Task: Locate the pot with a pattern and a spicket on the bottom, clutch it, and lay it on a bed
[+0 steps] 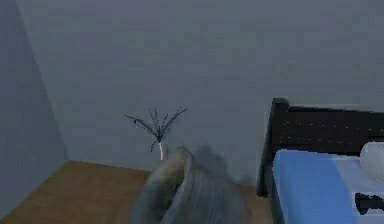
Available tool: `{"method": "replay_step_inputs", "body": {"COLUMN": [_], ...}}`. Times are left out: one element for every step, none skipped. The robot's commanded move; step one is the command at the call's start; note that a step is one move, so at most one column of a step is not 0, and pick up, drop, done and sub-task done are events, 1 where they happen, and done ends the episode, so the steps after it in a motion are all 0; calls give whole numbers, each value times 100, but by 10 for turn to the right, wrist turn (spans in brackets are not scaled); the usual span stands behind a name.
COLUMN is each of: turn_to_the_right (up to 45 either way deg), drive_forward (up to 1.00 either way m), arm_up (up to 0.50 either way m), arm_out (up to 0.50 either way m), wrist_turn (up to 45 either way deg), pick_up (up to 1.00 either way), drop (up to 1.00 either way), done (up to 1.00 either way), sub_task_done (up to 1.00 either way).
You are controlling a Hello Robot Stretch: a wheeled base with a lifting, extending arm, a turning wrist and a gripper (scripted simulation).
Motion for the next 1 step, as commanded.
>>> {"method": "replay_step_inputs", "body": {"turn_to_the_right": [-300], "drive_forward": [0], "arm_up": [0], "arm_out": [0], "wrist_turn": [0], "pick_up": [0], "drop": [0], "done": [0], "sub_task_done": [0]}}
